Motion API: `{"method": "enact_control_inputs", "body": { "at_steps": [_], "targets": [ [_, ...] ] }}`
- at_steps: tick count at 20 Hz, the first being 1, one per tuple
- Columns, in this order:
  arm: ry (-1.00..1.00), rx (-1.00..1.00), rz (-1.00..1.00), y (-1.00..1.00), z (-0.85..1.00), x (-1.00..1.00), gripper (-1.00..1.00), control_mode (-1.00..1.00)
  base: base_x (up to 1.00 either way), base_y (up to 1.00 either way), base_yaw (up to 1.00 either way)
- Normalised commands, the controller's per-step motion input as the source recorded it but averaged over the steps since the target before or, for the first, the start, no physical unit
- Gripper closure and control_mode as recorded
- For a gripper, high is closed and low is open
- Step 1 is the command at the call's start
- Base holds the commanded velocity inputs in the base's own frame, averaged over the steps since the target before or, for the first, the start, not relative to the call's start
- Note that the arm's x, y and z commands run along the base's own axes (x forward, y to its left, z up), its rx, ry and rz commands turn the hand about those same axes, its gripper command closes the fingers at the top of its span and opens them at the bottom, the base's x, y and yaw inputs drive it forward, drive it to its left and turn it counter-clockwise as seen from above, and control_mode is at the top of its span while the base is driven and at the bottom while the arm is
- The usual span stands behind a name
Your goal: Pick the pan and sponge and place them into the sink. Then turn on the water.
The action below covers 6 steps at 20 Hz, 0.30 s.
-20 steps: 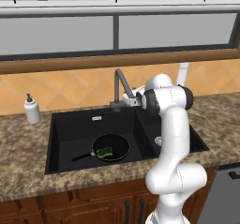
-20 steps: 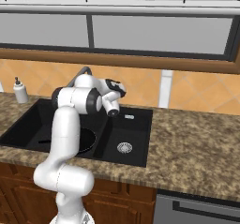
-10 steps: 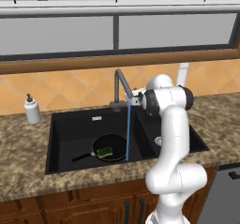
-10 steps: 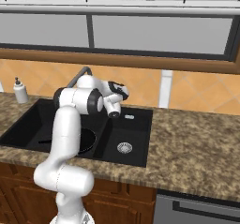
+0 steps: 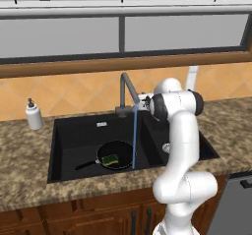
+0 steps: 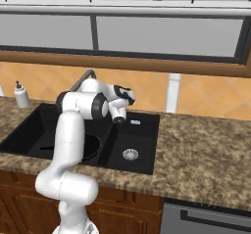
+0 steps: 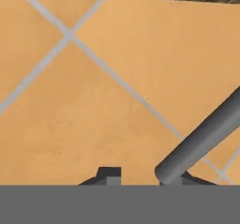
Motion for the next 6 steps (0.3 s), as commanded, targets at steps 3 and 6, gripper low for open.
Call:
{"method": "enact_control_inputs", "body": {
  "at_steps": [3,6],
  "targets": [
    [0.0,0.36,0.0,-1.0,-0.64,-0.33,1.0,-1.0,0.0,0.0,0.0],
    [0.0,0.46,0.0,-1.0,-0.25,-0.47,1.0,-1.0,0.0,0.0,0.0]
  ]
}}
